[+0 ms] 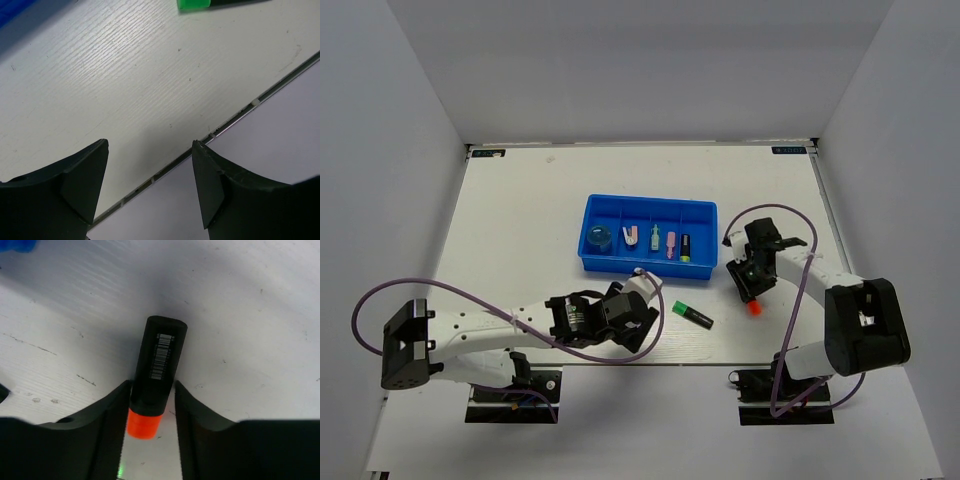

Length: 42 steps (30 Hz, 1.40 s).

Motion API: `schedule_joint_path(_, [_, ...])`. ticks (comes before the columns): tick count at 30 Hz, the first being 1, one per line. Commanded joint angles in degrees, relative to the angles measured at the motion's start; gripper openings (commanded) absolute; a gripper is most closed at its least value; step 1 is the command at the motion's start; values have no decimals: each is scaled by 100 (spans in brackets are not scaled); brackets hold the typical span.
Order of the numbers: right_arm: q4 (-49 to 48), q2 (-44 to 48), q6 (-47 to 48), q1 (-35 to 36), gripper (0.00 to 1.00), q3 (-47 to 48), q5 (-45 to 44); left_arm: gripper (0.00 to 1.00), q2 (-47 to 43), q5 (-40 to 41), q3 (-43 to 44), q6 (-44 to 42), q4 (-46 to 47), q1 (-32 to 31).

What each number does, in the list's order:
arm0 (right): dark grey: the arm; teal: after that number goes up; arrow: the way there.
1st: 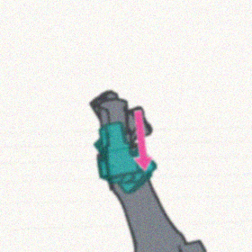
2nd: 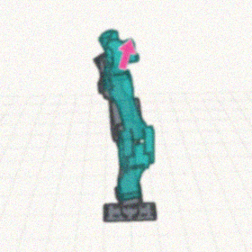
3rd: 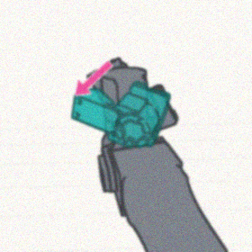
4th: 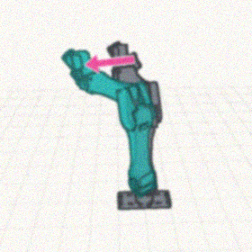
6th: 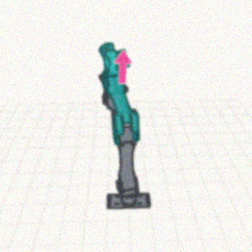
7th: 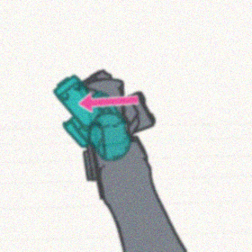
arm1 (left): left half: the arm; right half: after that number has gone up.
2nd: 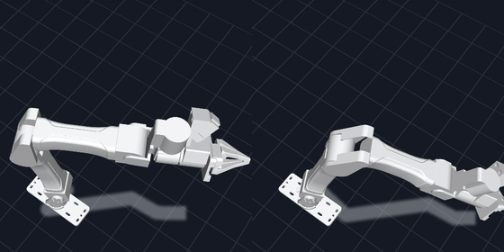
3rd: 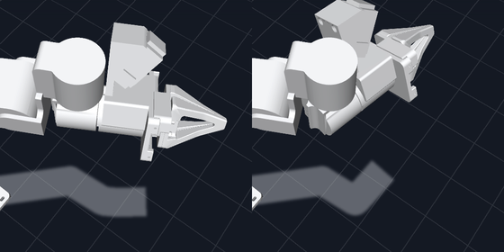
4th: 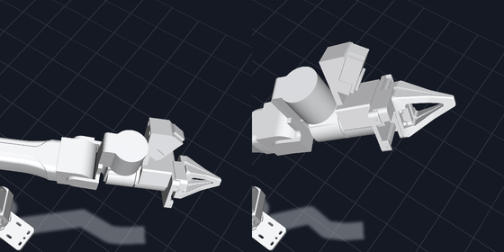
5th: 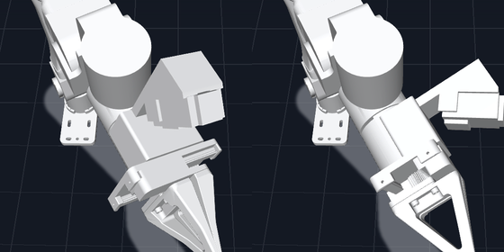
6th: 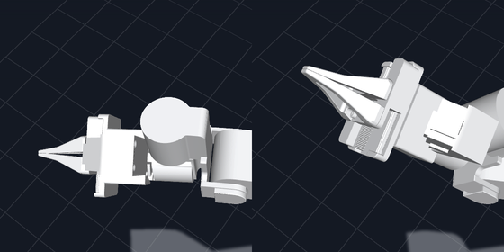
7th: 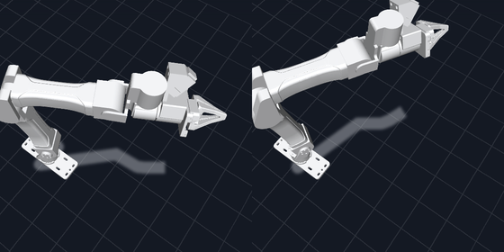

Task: Sort the stationery into containers
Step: Grab a piece of stationery with the right arm, then place the stationery into the container

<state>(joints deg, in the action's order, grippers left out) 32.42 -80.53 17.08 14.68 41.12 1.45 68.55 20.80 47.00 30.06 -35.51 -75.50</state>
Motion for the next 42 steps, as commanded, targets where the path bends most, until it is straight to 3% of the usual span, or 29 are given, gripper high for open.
schedule_joint_path(1, [-201, -94, 6, -44, 42, -122, -101, 78, -237, 21, -121, 61, 97, -34])
schedule_joint_path(7, [52, -8, 85, -158, 5, -43, 152, 78, -263, -23, -148, 35, 185, -26])
schedule_joint_path(9, [220, 177, 93, -219, 2, 71, 319, 78, -220, -32, -121, 35, 185, -34])
schedule_joint_path(13, [991, 1047, 129, -202, 2, 659, 1074, 78, -185, -41, -95, 26, 123, -34])
schedule_joint_path(18, [1547, 1303, -55, -167, 1, 1767, 1849, 78, -228, 12, -77, 17, 88, -26])
schedule_joint_path(21, [1337, 892, -512, -123, 1, 2223, 2262, 78, -211, 21, -69, 35, 149, -26])
schedule_joint_path(24, [926, 172, -1398, -36, 8, 2697, 2596, 78, -132, 3, 1, 43, 176, -34])
schedule_joint_path(25, [802, 56, -2097, 8, 11, 2830, 2597, 78, -62, 12, 28, 87, 158, -26])
schedule_joint_path(28, [230, -533, -3048, 114, 11, 3129, 2378, 78, 9, 38, 133, 166, 123, -26])
schedule_joint_path(33, [-78, -1307, -3439, 228, 7, 3524, 1885, 77, 79, 56, 177, 228, 272, -52])
schedule_joint_path(35, [17, -1500, -3518, 237, 18, 3727, 1911, 77, 123, 47, 230, 245, 264, -26])
schedule_joint_path(36, [36, -1518, -3519, 255, 38, 3806, 1911, 77, 158, 47, 265, 237, 229, -26])
schedule_joint_path(38, [27, -1527, -3501, 299, 60, 3850, 1929, 77, 211, 13, 336, 202, 246, -26])
schedule_joint_path(40, [27, -1449, -3378, 290, 71, 3807, 1981, 77, 369, -40, 458, 149, 316, -26])
schedule_joint_path(42, [71, -1352, -3177, 264, 73, 3754, 2017, 74, 632, -128, 608, 52, 343, -34])
